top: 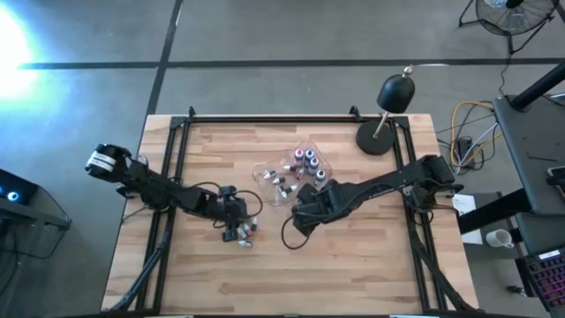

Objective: Pick & Place food coloring
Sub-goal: Put the left small green food coloring bottle into the transparent bin, then put the small light green food coloring bottle into the transparent bin

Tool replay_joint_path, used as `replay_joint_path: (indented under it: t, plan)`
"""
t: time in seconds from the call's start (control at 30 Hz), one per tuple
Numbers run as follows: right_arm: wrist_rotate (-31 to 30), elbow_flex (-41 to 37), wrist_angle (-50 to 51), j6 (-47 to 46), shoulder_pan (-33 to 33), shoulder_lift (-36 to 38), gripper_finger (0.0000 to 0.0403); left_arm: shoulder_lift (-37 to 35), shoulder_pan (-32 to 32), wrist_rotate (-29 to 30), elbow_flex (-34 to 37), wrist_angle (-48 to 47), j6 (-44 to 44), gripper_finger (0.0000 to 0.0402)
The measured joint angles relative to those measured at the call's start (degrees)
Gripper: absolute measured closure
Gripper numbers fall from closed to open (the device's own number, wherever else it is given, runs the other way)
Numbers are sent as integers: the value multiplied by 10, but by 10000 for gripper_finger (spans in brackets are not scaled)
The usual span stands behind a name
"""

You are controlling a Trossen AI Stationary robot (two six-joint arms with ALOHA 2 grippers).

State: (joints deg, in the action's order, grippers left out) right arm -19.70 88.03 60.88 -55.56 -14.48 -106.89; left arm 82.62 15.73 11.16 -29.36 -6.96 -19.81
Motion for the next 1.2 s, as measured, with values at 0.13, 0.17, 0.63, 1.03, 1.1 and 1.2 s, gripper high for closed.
replay_joint_path:
  t: [0.13, 0.17, 0.63, 1.03, 1.1, 1.2]
  plan:
    - [0, 0, 0, 0, 0, 0, 173, -2, 0, 9, -2, 1, 4, 327]
    - [0, 0, 0, 0, 0, 0, 174, -4, -1, 13, -1, 1, 5, 340]
    - [0, -2, 2, 18, 0, 0, 177, -108, -20, 83, -94, -74, 11, 383]
    - [0, -3, 2, 5, -11, 0, 177, -75, -125, 150, -207, 45, 163, 323]
    - [1, -3, 2, 3, -19, 1, 177, -61, -128, 154, -226, 29, 168, 287]
    - [1, -3, 3, 2, -31, 1, 177, -56, -116, 195, -258, -18, 185, 237]
